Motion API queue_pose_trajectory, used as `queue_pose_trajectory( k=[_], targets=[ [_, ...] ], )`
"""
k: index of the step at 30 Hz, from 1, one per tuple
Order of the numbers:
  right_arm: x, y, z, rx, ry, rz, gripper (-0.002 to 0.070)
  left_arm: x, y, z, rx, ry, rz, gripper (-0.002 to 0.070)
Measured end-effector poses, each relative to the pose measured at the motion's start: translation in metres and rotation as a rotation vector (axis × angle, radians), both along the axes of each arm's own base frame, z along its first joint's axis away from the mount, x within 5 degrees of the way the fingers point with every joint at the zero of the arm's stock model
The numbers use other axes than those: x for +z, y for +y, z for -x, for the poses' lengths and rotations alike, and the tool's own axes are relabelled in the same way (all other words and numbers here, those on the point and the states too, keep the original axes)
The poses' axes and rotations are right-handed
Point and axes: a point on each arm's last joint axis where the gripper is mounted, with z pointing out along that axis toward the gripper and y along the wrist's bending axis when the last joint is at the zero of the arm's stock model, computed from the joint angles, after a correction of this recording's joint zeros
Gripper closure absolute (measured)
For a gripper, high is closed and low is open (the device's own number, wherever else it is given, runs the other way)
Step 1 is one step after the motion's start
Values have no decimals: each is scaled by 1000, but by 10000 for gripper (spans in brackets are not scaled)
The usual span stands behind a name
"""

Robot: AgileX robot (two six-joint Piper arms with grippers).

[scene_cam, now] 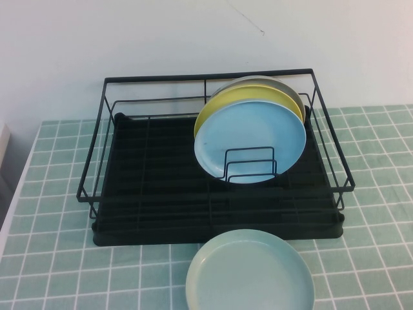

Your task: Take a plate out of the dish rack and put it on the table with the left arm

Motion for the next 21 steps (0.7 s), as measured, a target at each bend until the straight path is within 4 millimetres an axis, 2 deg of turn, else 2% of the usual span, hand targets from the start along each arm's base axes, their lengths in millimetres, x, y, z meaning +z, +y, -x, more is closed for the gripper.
queue_pose_trajectory(
  k=[3,6,9,16,21],
  targets=[
    [0,0,0,0,0,0,678,16,-2,-20,15,203,-35,678],
    [0,0,0,0,0,0,678,20,-4,-53,21,442,-64,678],
    [0,0,0,0,0,0,678,16,-6,-83,20,585,-76,678],
    [0,0,0,0,0,0,678,4,-11,-130,-133,771,89,678],
    [0,0,0,0,0,0,678,-17,-14,-172,-136,970,96,678]
  ],
)
